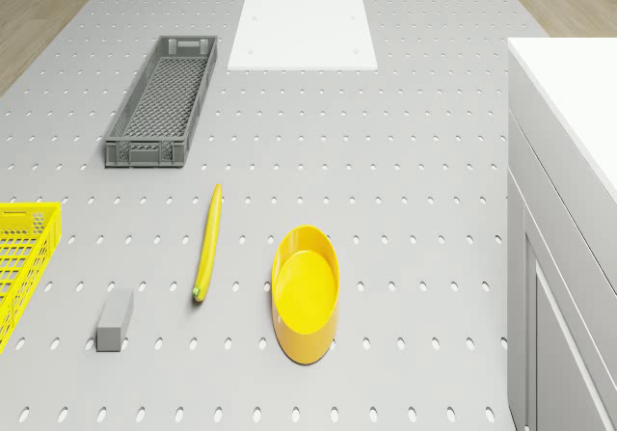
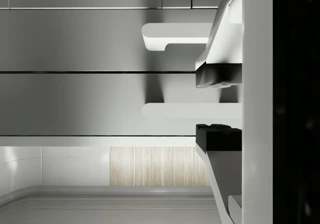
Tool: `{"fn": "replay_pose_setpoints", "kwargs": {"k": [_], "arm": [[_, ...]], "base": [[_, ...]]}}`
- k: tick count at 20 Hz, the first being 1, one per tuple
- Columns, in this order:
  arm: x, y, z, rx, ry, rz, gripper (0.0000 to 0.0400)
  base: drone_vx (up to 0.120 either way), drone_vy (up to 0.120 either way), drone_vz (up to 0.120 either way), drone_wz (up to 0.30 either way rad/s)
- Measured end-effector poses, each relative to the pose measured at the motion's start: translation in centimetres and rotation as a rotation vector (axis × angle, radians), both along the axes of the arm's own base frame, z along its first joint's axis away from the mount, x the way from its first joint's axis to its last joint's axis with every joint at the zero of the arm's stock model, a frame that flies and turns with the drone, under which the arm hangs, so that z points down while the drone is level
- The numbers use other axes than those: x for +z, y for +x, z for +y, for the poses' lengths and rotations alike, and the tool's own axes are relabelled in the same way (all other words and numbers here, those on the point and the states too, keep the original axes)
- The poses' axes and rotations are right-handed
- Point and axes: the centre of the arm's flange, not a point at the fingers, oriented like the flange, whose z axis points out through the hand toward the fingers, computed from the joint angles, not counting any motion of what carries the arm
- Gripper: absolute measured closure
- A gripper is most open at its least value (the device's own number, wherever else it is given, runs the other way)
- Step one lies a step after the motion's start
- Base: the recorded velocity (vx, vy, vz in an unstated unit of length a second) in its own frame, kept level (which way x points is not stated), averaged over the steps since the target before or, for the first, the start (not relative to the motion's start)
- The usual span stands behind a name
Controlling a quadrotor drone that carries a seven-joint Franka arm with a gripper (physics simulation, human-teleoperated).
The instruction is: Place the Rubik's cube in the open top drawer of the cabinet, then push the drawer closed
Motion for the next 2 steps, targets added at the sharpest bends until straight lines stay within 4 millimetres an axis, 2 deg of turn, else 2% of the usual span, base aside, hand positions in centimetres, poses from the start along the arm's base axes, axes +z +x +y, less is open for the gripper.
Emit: {"fn": "replay_pose_setpoints", "kwargs": {"k": [2], "arm": [[-0.02, 0.02, 0.04, 0.0, 0.0, 0.0, 0.0295]], "base": [[0.0, 0.0, 0.0, 0.0]]}}
